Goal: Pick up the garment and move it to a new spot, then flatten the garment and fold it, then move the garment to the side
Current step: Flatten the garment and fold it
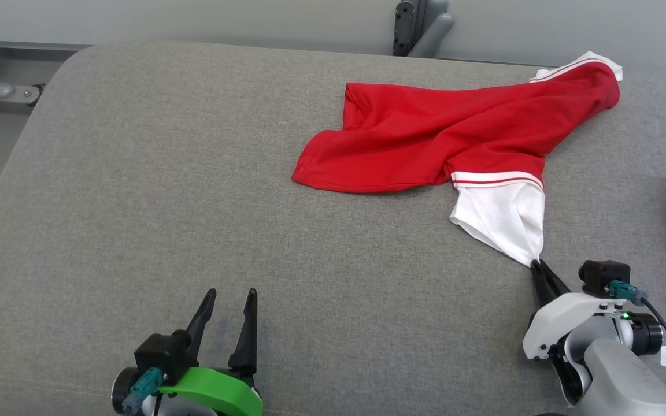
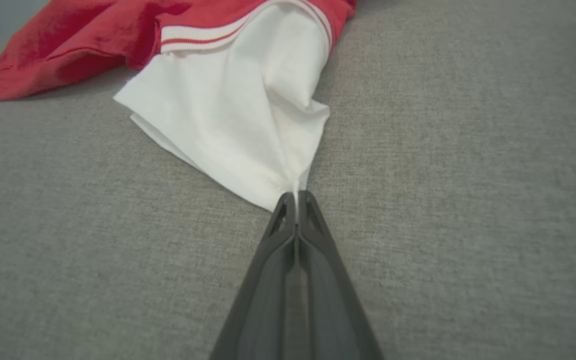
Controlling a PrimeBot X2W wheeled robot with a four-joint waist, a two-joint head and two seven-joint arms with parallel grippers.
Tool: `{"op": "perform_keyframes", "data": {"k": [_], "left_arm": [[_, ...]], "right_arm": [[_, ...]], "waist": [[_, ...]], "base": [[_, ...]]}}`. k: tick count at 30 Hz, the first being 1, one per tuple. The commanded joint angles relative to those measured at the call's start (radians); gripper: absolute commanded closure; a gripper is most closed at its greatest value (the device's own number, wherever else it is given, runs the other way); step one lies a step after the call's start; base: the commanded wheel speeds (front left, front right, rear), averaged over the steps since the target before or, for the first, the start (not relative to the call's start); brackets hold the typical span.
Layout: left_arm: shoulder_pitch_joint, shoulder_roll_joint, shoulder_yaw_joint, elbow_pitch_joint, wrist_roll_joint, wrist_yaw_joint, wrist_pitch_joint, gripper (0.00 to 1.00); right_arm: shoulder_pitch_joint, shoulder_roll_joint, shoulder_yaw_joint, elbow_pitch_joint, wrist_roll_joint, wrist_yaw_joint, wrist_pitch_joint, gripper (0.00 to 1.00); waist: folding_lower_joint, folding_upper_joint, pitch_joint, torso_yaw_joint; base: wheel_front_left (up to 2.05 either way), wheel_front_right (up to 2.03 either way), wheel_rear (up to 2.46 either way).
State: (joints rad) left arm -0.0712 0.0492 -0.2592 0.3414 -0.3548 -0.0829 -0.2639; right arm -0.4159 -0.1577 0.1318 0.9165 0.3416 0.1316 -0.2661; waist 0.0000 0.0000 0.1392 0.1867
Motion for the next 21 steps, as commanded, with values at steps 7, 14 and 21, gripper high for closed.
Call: {"op": "perform_keyframes", "data": {"k": [7,14,21], "left_arm": [[0.029,0.003,0.01,0.006,-0.004,-0.006,0.0,0.0],[0.042,0.003,0.014,0.01,-0.017,-0.008,0.0,0.0],[-0.011,0.003,0.017,0.026,-0.026,0.008,0.0,0.0]], "right_arm": [[0.083,-0.036,-0.017,-0.099,-0.005,-0.002,0.002,1.0],[0.202,-0.058,-0.019,-0.205,-0.022,-0.002,0.002,1.0],[0.248,-0.063,-0.068,-0.284,-0.051,-0.002,0.002,0.0]], "waist": [[0.0,0.0,-0.047,-0.06],[0.0,0.0,-0.084,-0.124],[0.0,0.0,-0.056,-0.187]], "base": [[0.0,0.0,0.0],[0.0,0.0,0.0],[0.0,0.0,0.0]]}}
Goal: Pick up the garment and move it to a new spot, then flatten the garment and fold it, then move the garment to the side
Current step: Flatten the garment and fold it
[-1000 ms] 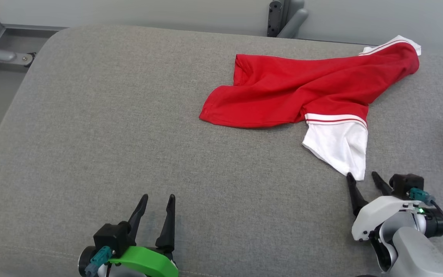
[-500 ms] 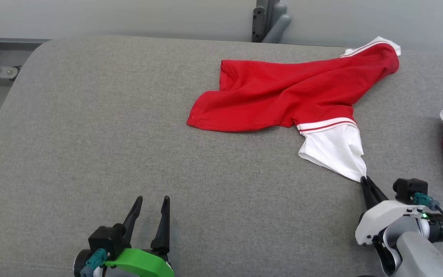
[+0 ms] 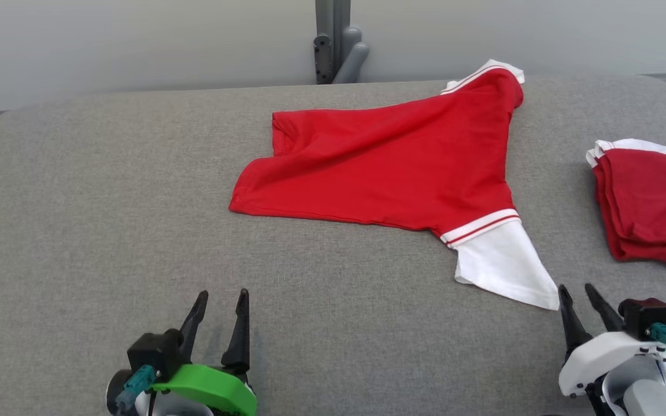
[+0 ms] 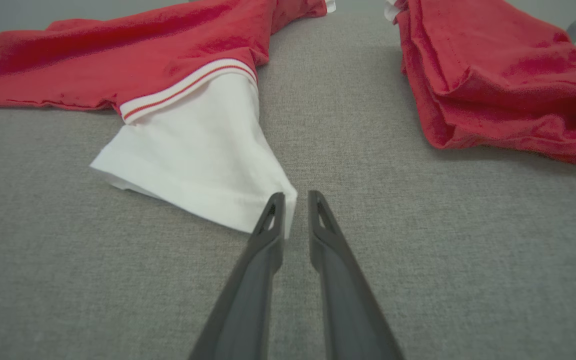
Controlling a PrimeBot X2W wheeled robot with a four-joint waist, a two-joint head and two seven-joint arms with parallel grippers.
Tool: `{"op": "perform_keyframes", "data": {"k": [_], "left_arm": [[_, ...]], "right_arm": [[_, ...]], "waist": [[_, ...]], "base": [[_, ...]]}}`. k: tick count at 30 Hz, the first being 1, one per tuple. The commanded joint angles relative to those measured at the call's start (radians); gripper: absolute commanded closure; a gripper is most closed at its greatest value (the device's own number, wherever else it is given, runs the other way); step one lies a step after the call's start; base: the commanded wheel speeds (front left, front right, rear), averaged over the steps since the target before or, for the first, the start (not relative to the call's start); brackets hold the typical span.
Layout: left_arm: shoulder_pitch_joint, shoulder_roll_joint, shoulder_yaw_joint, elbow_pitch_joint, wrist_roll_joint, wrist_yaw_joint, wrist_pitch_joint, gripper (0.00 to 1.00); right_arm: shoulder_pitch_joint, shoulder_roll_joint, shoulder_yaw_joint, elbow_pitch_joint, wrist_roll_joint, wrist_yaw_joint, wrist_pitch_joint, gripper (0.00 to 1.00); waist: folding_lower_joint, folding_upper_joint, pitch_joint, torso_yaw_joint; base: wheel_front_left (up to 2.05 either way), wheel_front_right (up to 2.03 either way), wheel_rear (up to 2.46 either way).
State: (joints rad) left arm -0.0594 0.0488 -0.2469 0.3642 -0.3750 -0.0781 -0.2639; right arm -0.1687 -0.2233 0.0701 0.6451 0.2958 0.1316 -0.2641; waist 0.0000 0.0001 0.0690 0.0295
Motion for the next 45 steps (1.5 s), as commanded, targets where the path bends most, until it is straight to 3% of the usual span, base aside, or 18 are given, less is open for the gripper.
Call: {"op": "perform_keyframes", "data": {"k": [1,10,18,28,29,30,38,45], "left_arm": [[-0.035,0.004,0.007,0.009,-0.001,0.006,0.0,0.0],[-0.238,0.004,0.057,0.093,0.037,0.02,0.0,0.0],[-0.419,0.004,0.169,0.239,0.084,0.025,0.0,0.0],[-0.529,0.028,0.301,0.408,0.138,0.058,0.0,0.0],[-0.532,0.029,0.308,0.42,0.145,0.058,0.0,0.39],[-0.534,0.028,0.318,0.433,0.145,0.061,0.0,0.97],[-0.496,0.015,0.354,0.415,0.175,0.047,0.001,1.0],[-0.334,0.005,0.392,0.324,0.18,0.026,0.001,1.0]], "right_arm": [[-0.001,0.006,-0.012,-0.039,-0.018,-0.002,0.0,0.0],[-0.04,0.025,0.01,-0.215,-0.042,-0.002,0.0,0.0],[-0.092,0.031,0.032,-0.279,-0.032,-0.002,0.0,0.0],[-0.122,0.026,0.02,-0.315,-0.023,-0.002,0.0,0.0],[-0.121,0.026,0.017,-0.315,-0.026,-0.002,0.0,0.0],[-0.119,0.027,0.013,-0.315,-0.025,-0.002,0.0,0.0],[-0.1,0.029,-0.012,-0.307,-0.021,-0.002,0.0,0.0],[-0.045,0.047,-0.02,-0.258,-0.028,-0.002,0.0,0.0]], "waist": [[0.0,-0.0001,0.025,-0.04],[0.0,-0.0001,0.162,-0.122],[0.0,-0.0001,0.26,-0.201],[0.0,-0.0001,0.315,-0.263],[0.0,-0.0001,0.315,-0.266],[0.0,-0.0001,0.315,-0.269],[0.0,-0.0001,0.29,-0.252],[0.0,-0.0001,0.167,-0.162]], "base": [[0.0,0.0,0.0],[0.0,0.0,0.0],[0.0,0.0,0.0],[0.0,0.0,0.0],[0.0,0.0,0.0],[0.0,0.0,0.0],[0.0,0.0,0.0],[0.0,0.0,0.0]]}}
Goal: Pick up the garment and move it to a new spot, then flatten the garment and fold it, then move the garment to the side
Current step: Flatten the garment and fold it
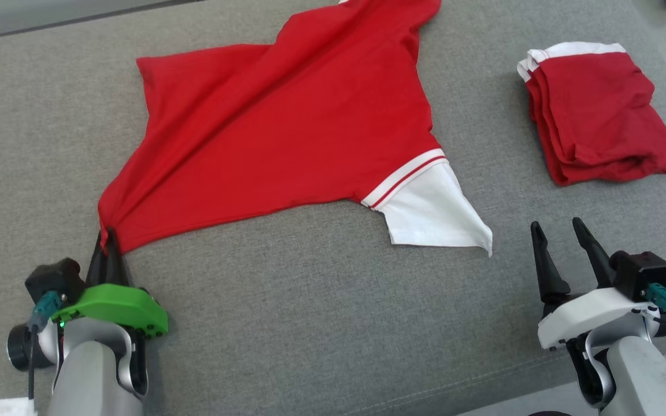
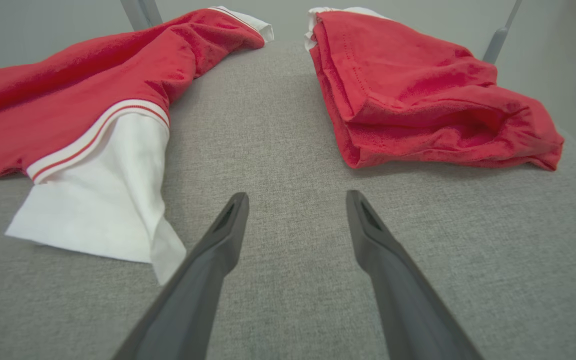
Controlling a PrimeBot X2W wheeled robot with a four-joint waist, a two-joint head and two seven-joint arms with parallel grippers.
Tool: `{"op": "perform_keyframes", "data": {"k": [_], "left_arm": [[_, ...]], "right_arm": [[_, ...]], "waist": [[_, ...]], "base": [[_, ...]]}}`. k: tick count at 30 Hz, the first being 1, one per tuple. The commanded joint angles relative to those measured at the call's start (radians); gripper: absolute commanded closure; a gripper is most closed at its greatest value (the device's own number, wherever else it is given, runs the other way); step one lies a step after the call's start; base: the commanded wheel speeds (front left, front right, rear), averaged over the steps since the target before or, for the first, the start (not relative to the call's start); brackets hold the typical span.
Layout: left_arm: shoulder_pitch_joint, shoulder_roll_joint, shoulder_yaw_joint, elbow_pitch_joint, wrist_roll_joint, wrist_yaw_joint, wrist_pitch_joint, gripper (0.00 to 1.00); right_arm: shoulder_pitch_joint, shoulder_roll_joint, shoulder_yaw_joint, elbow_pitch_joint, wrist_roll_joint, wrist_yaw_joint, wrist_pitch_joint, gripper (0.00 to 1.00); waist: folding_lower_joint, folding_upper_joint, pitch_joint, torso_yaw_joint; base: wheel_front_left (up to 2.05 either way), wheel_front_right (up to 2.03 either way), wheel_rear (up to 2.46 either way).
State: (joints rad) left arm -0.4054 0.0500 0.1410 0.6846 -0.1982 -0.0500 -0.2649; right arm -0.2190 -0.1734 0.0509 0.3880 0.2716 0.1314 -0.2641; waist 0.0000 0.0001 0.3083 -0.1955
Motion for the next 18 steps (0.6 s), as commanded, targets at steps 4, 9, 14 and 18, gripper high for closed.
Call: {"op": "perform_keyframes", "data": {"k": [4,9,14,18], "left_arm": [[0.086,0.003,0.003,-0.019,-0.012,-0.01,0.001,1.0],[0.137,0.003,-0.004,-0.047,-0.011,-0.001,0.001,1.0],[0.161,0.003,0.009,-0.059,0.009,0.009,0.001,1.0],[0.175,0.003,0.005,-0.042,0.019,-0.004,0.001,0.0]], "right_arm": [[0.034,0.012,0.007,0.027,-0.006,-0.002,0.0,0.0],[0.05,0.021,0.007,0.047,-0.012,-0.002,0.0,0.0],[0.059,0.028,0.013,0.059,-0.008,-0.002,0.0,0.0],[0.07,0.028,0.022,0.064,-0.007,-0.002,0.0,0.0]], "waist": [[0.0,-0.0001,-0.132,0.101],[0.0,-0.0001,-0.175,0.122],[0.0,-0.0001,-0.197,0.12],[0.0,-0.0001,-0.208,0.114]], "base": [[0.0,0.0,0.0],[0.0,0.0,0.0],[0.0,0.0,0.0],[0.0,0.0,0.0]]}}
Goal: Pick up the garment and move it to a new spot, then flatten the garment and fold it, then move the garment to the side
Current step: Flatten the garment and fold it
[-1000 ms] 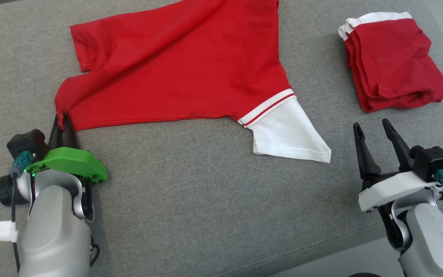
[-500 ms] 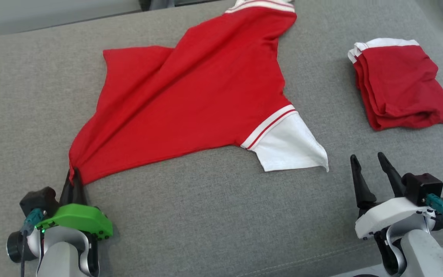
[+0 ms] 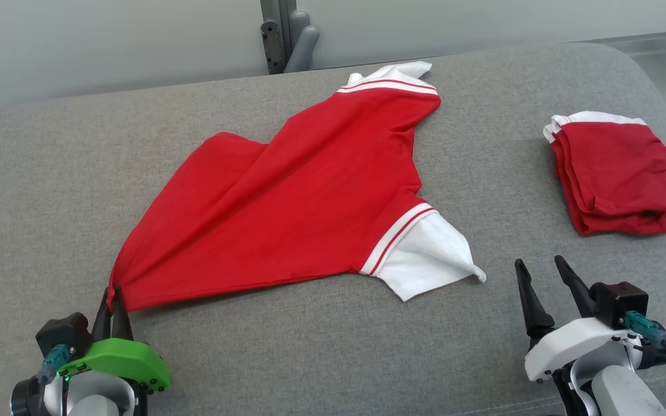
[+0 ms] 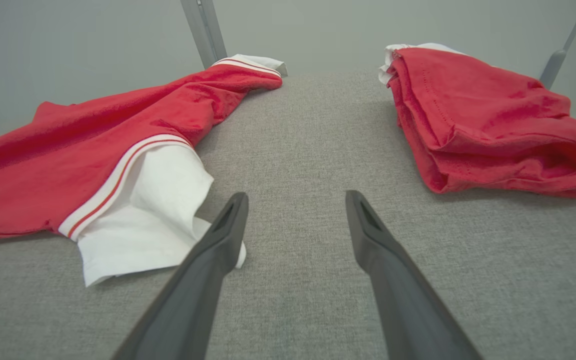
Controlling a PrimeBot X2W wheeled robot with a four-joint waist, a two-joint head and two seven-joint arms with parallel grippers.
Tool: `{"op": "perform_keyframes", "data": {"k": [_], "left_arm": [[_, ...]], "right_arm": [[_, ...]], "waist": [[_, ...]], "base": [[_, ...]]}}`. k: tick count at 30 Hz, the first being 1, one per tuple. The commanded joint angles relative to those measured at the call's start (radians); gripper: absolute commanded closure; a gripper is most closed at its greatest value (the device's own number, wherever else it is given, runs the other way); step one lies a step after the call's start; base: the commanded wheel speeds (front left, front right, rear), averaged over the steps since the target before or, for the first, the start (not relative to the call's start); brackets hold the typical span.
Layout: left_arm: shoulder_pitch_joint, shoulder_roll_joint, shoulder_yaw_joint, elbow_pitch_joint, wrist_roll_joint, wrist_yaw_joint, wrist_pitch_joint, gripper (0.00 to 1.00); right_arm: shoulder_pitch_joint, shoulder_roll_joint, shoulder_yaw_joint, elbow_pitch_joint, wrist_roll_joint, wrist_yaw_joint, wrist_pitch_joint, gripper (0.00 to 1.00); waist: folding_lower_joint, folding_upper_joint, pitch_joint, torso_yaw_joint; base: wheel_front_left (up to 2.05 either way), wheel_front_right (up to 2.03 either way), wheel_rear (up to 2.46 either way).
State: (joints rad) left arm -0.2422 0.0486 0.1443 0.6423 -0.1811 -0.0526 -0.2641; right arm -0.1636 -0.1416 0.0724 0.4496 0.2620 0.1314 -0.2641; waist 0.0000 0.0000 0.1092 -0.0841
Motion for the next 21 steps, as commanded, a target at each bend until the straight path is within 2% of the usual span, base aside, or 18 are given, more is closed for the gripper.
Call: {"op": "perform_keyframes", "data": {"k": [1,9,21], "left_arm": [[0.017,0.004,0.003,0.003,-0.005,0.001,0.0,0.0],[0.104,0.004,-0.004,-0.091,-0.021,-0.003,0.0,0.0],[0.279,0.004,-0.088,-0.271,-0.028,0.03,0.0,0.0]], "right_arm": [[0.017,-0.003,0.004,0.005,0.003,-0.002,0.0,0.0],[0.046,0.004,0.009,-0.034,-0.012,-0.002,0.0,0.0],[0.099,0.03,-0.007,-0.115,-0.059,-0.002,0.0,0.0]], "waist": [[0.0,0.0,-0.013,0.0],[0.0,0.0,-0.055,-0.004],[0.0,0.0,-0.111,0.02]], "base": [[0.0,0.0,0.0],[0.0,0.0,0.0],[0.0,0.0,0.0]]}}
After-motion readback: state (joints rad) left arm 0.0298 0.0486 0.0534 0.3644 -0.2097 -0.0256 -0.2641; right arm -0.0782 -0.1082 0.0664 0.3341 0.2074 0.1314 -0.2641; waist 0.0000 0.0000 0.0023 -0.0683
